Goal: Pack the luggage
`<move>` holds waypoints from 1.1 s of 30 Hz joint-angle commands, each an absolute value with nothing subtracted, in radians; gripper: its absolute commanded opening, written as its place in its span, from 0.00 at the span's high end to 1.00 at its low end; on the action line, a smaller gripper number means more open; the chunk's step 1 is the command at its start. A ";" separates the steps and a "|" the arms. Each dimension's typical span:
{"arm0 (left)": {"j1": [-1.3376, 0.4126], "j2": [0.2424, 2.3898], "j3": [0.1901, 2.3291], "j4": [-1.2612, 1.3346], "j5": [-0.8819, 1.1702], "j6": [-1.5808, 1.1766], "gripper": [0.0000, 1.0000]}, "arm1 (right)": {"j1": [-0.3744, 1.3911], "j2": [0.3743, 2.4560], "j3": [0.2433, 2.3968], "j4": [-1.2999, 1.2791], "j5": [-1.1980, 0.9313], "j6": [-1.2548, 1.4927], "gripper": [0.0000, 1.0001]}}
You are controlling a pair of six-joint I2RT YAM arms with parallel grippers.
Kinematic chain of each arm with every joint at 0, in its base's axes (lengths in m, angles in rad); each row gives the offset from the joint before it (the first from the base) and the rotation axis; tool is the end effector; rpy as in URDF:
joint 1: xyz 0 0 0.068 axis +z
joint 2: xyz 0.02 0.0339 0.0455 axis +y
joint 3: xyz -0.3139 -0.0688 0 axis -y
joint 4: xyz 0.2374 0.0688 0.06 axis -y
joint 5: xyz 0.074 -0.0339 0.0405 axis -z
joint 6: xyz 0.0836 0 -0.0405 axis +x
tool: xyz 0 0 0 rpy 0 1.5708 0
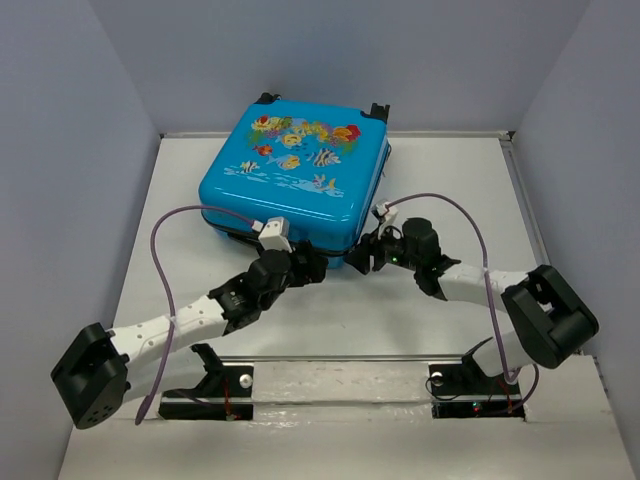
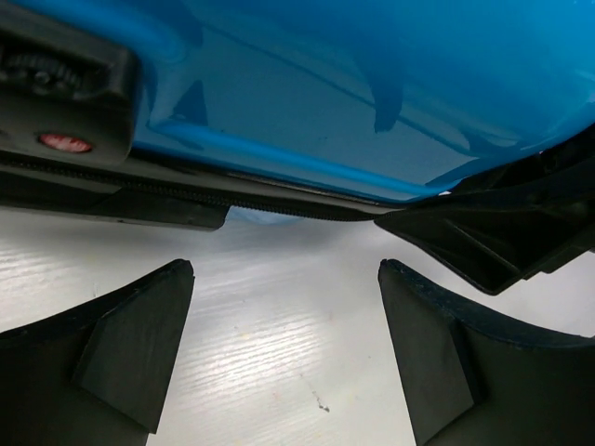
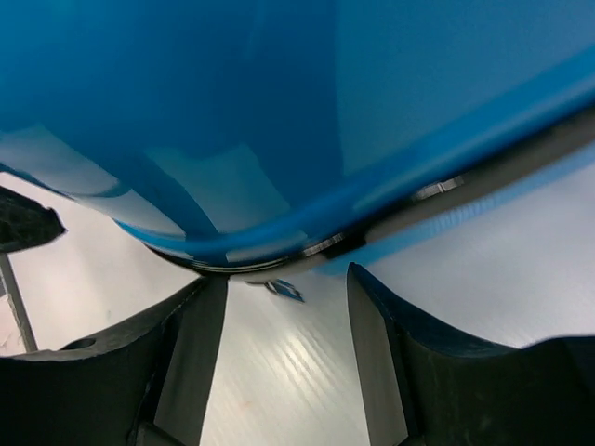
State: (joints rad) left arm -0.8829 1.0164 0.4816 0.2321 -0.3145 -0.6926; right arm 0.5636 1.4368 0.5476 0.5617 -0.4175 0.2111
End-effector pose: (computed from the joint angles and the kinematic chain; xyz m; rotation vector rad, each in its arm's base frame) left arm 0.1699 -0.1660 0.2653 -0.0405 1.9351 -0.7869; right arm 0.2496 0.1978 0.2296 -0.6346 1.8719 0.9121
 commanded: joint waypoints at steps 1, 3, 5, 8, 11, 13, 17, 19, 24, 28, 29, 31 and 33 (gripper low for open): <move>-0.888 1.058 0.548 0.314 -0.345 -0.658 0.07 | 0.565 1.488 0.618 0.670 -0.531 0.170 0.42; -0.888 1.075 0.560 0.321 -0.353 -0.660 0.07 | 0.565 1.497 0.598 0.750 -0.523 0.196 0.54; -0.888 1.086 0.571 0.324 -0.362 -0.655 0.07 | 0.565 1.500 0.580 0.803 -0.509 0.221 0.74; -0.888 1.104 0.583 0.344 -0.385 -0.646 0.07 | 0.565 1.512 0.584 0.813 -0.515 0.241 0.93; -0.888 1.138 0.610 0.396 -0.387 -0.618 0.07 | 0.565 1.483 0.549 0.816 -0.509 0.278 0.93; -0.887 1.163 0.655 0.405 -0.417 -0.600 0.07 | 0.583 1.422 0.526 0.770 -0.453 0.291 0.93; -0.833 1.223 0.735 0.411 -0.442 -0.577 0.06 | 0.615 1.300 0.465 0.625 -0.310 0.291 0.93; -0.787 1.213 0.742 0.413 -0.445 -0.566 0.06 | 0.615 1.218 0.442 0.542 -0.255 0.293 0.93; -0.755 1.209 0.746 0.408 -0.404 -0.558 0.06 | 0.638 1.164 0.483 0.396 -0.253 0.262 0.93; -0.758 1.249 0.765 0.420 -0.356 -0.586 0.07 | 0.872 1.259 0.580 0.387 -0.168 0.268 0.93; -0.758 1.270 0.772 0.423 -0.347 -0.591 0.07 | 0.926 1.319 0.598 0.396 -0.135 0.278 0.93; -0.759 1.284 0.796 0.425 -0.321 -0.595 0.07 | 1.031 1.374 0.620 0.487 -0.121 0.331 0.93; -0.765 1.282 0.810 0.425 -0.313 -0.594 0.07 | 1.072 1.455 0.629 0.557 -0.135 0.371 0.93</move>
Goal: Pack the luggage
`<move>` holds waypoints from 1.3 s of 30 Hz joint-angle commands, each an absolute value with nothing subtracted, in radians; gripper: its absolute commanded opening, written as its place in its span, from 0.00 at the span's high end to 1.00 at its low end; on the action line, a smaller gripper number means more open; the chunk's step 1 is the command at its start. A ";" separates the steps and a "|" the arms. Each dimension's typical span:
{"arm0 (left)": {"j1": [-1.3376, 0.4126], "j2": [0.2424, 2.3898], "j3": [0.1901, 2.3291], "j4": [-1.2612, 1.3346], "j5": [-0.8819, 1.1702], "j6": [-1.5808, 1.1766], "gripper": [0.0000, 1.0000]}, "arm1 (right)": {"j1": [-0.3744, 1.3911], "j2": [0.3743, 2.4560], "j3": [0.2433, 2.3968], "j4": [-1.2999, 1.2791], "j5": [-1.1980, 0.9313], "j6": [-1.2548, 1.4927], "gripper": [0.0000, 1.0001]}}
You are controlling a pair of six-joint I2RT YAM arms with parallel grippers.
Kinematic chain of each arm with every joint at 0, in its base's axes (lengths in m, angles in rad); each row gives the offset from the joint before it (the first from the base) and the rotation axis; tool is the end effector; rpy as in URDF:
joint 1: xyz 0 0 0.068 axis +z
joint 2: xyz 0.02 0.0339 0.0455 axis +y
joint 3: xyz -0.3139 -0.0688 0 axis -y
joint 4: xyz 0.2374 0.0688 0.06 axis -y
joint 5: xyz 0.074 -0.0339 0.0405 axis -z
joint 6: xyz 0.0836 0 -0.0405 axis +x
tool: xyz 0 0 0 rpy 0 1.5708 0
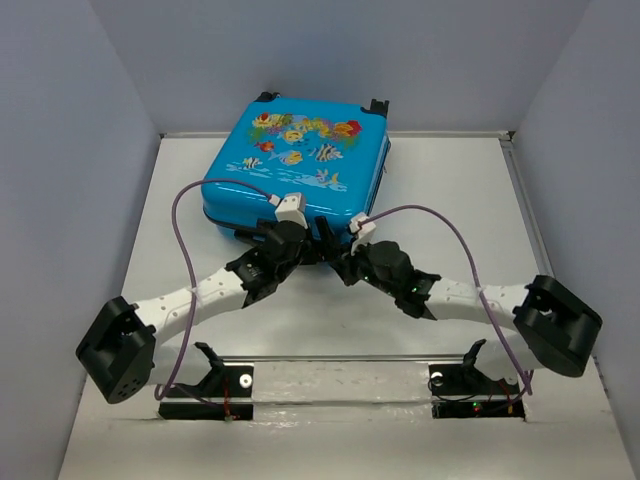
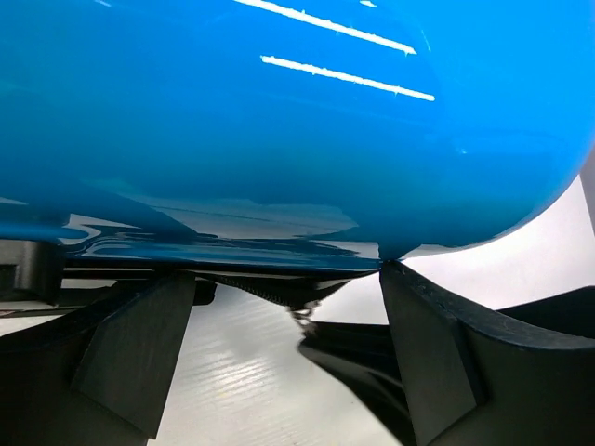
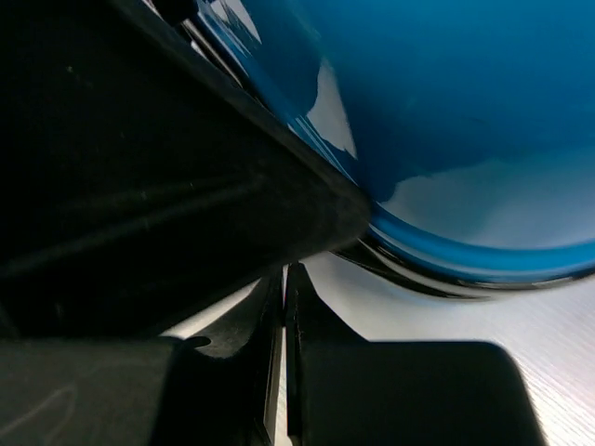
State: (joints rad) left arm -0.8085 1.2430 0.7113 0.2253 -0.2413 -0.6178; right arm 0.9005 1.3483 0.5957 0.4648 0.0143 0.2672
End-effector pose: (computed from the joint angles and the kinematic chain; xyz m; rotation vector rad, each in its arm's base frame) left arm 0.2230 -0.2046 0.2952 0.0131 1.9383 -0.7482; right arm 0.1973 0.2470 0.2565 -0.5929 1.8425 0.7853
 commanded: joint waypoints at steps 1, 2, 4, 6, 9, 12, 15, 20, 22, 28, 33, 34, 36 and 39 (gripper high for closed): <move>-0.770 1.276 0.811 0.426 -0.308 -0.592 0.07 | 1.112 1.479 0.635 0.607 -0.126 0.389 0.93; -0.775 1.263 0.811 0.425 -0.308 -0.592 0.07 | 1.127 1.500 0.649 0.621 -0.106 0.396 0.93; -0.794 1.250 0.807 0.426 -0.316 -0.577 0.08 | 1.137 1.539 0.650 0.678 -0.058 0.429 0.93; -0.804 1.224 0.811 0.374 -0.325 -0.572 0.07 | 1.137 1.548 0.623 0.766 -0.005 0.463 0.93; -0.805 1.177 0.825 0.293 -0.366 -0.551 0.06 | 1.137 1.533 0.603 0.766 0.105 0.472 0.93; -0.758 1.097 0.880 0.117 -0.428 -0.523 0.02 | 1.137 1.479 0.574 0.744 0.143 0.465 0.93; -0.609 1.007 0.943 -0.032 -0.289 -0.515 0.01 | 1.137 1.444 0.535 0.695 0.117 0.475 0.93; -0.453 0.949 1.104 -0.184 -0.311 -0.453 0.01 | 1.137 1.364 0.434 0.638 0.089 0.509 0.93; -0.367 0.979 1.187 -0.256 -0.284 -0.414 0.01 | 1.137 1.287 0.413 0.580 0.080 0.514 0.93; -0.078 1.127 1.224 -0.296 -0.150 -0.328 0.01 | 1.137 1.140 0.370 0.443 0.071 0.523 0.93; -0.009 1.189 1.133 -0.253 0.026 -0.347 0.01 | 1.137 1.138 0.380 0.436 0.074 0.517 0.93; -0.009 1.190 1.111 -0.230 0.035 -0.351 0.01 | 1.137 1.141 0.396 0.436 0.074 0.509 0.93; -0.009 1.203 1.074 -0.210 0.054 -0.365 0.01 | 1.137 1.164 0.413 0.442 0.071 0.500 0.93; -0.009 1.219 1.005 -0.134 0.139 -0.396 0.01 | 1.137 1.209 0.459 0.466 0.040 0.485 0.93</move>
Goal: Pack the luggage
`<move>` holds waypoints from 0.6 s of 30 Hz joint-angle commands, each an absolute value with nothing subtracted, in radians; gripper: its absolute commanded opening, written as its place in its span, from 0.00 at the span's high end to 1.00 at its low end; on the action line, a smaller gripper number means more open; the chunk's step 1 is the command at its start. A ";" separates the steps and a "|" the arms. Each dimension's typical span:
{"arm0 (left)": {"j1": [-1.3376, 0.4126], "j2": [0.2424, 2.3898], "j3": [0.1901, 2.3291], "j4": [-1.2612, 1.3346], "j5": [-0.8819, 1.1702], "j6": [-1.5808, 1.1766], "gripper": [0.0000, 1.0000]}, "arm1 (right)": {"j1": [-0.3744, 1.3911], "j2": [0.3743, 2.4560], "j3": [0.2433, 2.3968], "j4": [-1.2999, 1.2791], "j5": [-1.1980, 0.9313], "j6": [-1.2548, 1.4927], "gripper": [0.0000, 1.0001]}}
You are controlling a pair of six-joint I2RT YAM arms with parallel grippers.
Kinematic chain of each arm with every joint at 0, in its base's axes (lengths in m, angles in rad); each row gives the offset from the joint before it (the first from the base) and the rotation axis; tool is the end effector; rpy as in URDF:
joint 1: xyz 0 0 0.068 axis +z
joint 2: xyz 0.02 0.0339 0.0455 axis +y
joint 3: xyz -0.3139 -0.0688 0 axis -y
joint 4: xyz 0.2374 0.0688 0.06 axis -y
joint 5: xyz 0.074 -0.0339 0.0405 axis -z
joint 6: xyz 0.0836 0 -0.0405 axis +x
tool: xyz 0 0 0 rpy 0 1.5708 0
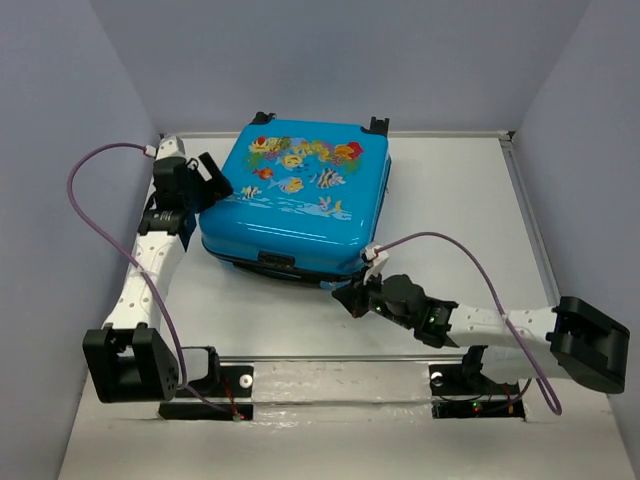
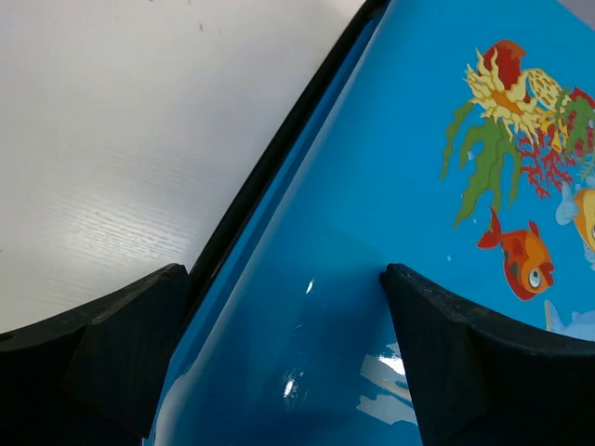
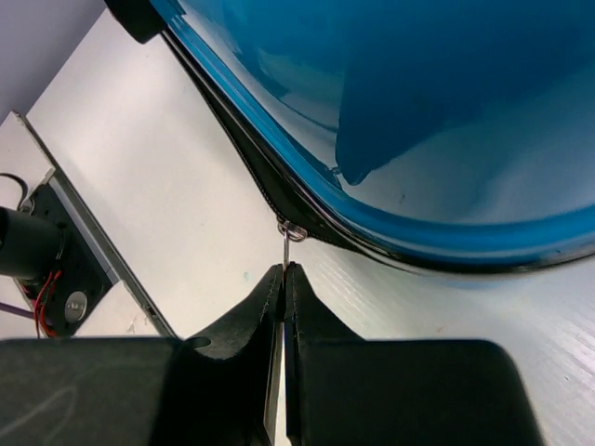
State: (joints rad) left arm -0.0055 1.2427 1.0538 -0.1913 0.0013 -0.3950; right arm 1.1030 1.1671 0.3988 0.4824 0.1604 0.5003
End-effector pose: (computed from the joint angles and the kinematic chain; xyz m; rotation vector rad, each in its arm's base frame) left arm 0.3096 -0.0018 0.3665 -0.3785 1.9234 -0.2653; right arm 0.1288 0.2254 0.2362 -0.4699 1.9097 0.9458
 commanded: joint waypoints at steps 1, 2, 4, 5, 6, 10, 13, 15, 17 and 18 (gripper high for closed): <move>-0.009 1.220 0.970 -0.112 0.161 -0.423 0.01 | 1.146 1.241 0.466 0.512 0.023 0.480 0.93; -0.008 1.223 0.954 -0.080 0.198 -0.439 0.01 | 1.146 1.262 0.489 0.529 0.020 0.479 0.93; -0.035 1.226 0.920 -0.043 0.238 -0.477 0.01 | 1.155 1.345 0.565 0.551 0.014 0.466 0.93; -0.057 1.227 0.910 -0.038 0.236 -0.483 0.01 | 1.170 1.379 0.596 0.558 0.009 0.460 0.93; -0.080 1.229 0.908 -0.038 0.235 -0.486 0.01 | 1.180 1.411 0.635 0.567 0.008 0.453 0.93; -0.161 1.220 0.887 -0.021 0.265 -0.511 0.01 | 1.296 1.634 0.927 0.533 -0.029 0.350 0.93; -0.161 1.213 0.893 -0.031 0.279 -0.497 0.01 | 1.359 1.763 1.047 0.512 -0.043 0.327 0.93; -0.161 1.212 0.905 -0.044 0.290 -0.486 0.01 | 1.407 1.808 1.103 0.505 -0.054 0.321 0.93; -0.161 1.212 0.914 -0.060 0.296 -0.476 0.01 | 1.427 1.879 1.163 0.508 -0.080 0.324 0.93; -0.161 1.210 0.913 -0.060 0.285 -0.472 0.01 | 1.440 1.913 1.211 0.537 -0.095 0.351 0.93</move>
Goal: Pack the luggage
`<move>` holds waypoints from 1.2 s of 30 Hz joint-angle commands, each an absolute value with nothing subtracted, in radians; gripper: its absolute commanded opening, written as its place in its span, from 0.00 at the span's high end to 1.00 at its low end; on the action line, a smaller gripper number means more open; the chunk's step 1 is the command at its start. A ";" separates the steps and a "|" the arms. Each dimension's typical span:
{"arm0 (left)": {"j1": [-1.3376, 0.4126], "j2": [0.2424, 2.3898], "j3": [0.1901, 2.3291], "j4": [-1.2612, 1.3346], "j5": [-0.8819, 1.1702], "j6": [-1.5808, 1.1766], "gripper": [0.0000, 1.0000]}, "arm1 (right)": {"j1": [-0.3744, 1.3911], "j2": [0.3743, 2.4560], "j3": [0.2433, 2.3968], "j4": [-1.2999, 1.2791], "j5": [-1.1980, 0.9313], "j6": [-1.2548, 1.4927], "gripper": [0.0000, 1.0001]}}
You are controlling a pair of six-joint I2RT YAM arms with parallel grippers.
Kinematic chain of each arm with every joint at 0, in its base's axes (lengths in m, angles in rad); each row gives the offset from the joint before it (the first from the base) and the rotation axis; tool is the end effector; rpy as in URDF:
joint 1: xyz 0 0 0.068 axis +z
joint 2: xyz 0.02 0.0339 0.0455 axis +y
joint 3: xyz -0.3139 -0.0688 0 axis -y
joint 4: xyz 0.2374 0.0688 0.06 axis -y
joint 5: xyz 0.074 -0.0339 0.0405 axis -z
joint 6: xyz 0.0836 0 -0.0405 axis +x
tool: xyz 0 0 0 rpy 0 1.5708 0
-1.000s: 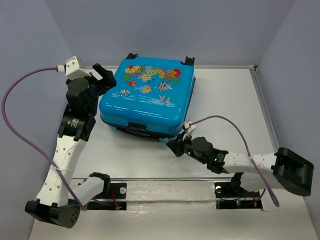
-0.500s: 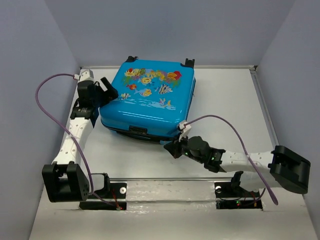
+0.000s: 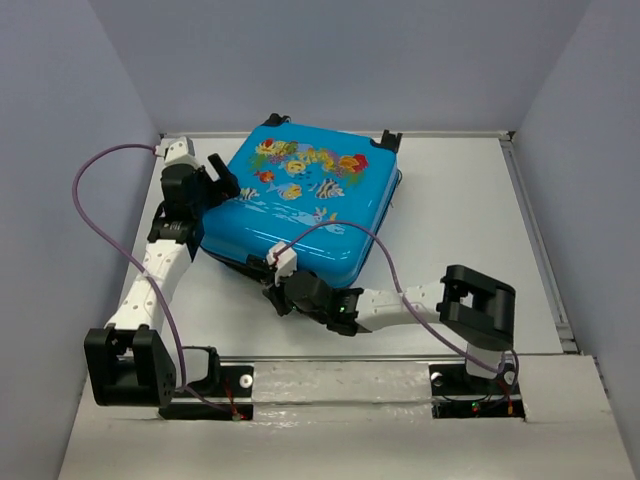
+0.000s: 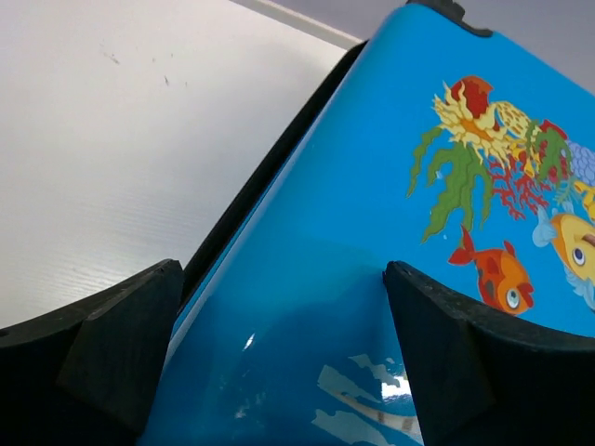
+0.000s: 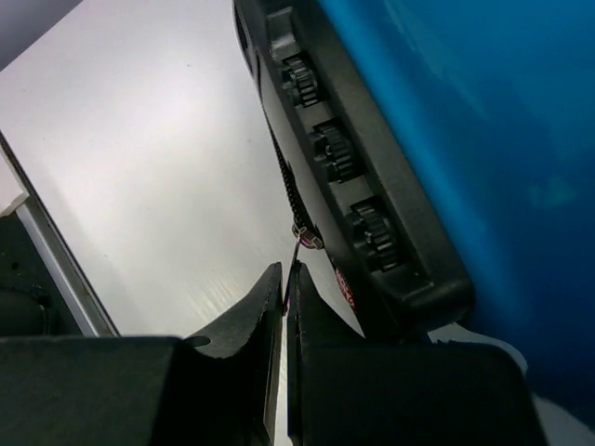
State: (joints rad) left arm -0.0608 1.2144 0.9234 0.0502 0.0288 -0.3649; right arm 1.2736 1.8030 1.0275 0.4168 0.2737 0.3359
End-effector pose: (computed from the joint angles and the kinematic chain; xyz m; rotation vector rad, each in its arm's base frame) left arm 0.3074 -0.0211 0.3595 -0.2559 1.8057 -0.3277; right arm 0.1529 0.4221 0.2414 -0.7311 1.8643 0.8053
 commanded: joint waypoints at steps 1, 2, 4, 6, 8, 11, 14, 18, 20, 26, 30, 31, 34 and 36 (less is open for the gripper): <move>-0.160 1.215 0.910 -0.058 0.275 -0.471 0.01 | 1.440 2.001 1.245 0.560 -0.118 0.365 0.93; -0.156 1.218 0.910 -0.058 0.267 -0.472 0.01 | 1.454 2.040 1.282 0.572 -0.138 0.374 0.93; -0.152 1.220 0.902 -0.054 0.268 -0.479 0.01 | 1.476 2.078 1.319 0.592 -0.106 0.380 0.93; -0.150 1.204 0.893 -0.049 0.247 -0.485 0.01 | 1.476 2.048 1.306 0.554 -0.059 0.368 0.87; -0.149 1.181 0.891 -0.051 0.226 -0.482 0.01 | 1.476 1.972 1.232 0.496 -0.005 0.341 0.57; -0.147 1.163 0.902 -0.055 0.193 -0.471 0.01 | 1.476 1.762 1.154 0.291 0.138 0.337 0.01; -0.143 1.158 0.917 -0.069 0.155 -0.450 0.01 | 1.461 1.535 1.022 0.129 0.231 0.379 0.00; -0.129 1.140 0.948 -0.095 0.078 -0.419 0.01 | 1.297 1.260 0.832 0.052 0.244 0.485 0.00; -0.124 1.117 0.957 -0.104 0.008 -0.400 0.01 | 1.188 1.137 0.758 0.029 0.242 0.526 0.00; -0.104 1.118 0.994 -0.134 -0.207 -0.328 0.01 | 0.798 1.042 0.767 -0.052 0.244 0.541 0.00; -0.031 1.181 1.019 -0.130 -0.161 -0.348 0.01 | 0.536 1.104 0.782 0.004 0.020 0.587 0.00; -0.008 1.210 1.037 -0.130 -0.143 -0.357 0.01 | 0.493 1.126 0.787 0.059 -0.045 0.595 0.00; 0.041 1.267 1.081 -0.132 -0.108 -0.357 0.01 | 0.440 1.164 0.796 0.113 -0.124 0.638 0.01; 0.064 1.345 1.110 -0.138 -0.060 -0.362 0.01 | 0.363 1.195 0.769 0.176 -0.198 0.690 0.29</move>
